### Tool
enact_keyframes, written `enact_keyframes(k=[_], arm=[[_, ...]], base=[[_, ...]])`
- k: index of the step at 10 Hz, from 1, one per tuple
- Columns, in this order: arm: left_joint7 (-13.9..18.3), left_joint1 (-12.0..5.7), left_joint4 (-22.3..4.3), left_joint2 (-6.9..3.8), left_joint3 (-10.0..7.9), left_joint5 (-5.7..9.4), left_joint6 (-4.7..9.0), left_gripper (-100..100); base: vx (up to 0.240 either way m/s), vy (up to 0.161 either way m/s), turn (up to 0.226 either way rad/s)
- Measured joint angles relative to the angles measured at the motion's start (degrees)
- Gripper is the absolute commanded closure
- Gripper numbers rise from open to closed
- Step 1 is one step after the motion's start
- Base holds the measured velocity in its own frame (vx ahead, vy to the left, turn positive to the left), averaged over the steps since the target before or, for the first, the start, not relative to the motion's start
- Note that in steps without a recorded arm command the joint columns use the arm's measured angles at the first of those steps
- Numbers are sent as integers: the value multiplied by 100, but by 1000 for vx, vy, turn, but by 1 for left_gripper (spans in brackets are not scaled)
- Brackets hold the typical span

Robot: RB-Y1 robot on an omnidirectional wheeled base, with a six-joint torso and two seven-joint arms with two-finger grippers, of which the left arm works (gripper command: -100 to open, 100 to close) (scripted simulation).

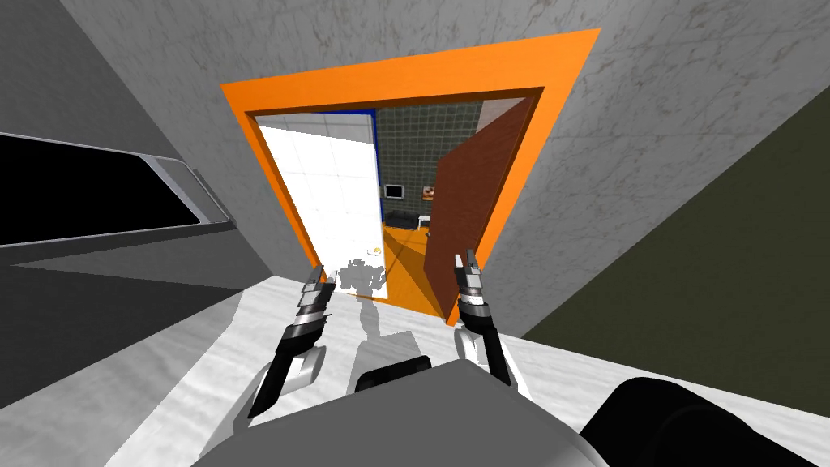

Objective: Push the door open

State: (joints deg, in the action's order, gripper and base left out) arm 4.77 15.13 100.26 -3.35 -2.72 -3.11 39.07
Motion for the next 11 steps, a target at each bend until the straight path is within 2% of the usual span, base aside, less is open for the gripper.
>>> enact_keyframes(k=[1, 4, 11], arm=[[-25, 4, -96, 28, 19, -14, 30, -100], [-66, -143, -462, 23, -19, -12, 36, -100], [-102, -436, -1374, -35, -145, 24, 138, -100]], base=[[34, 80, -94], [31, 57, -81], [36, 73, -105]])
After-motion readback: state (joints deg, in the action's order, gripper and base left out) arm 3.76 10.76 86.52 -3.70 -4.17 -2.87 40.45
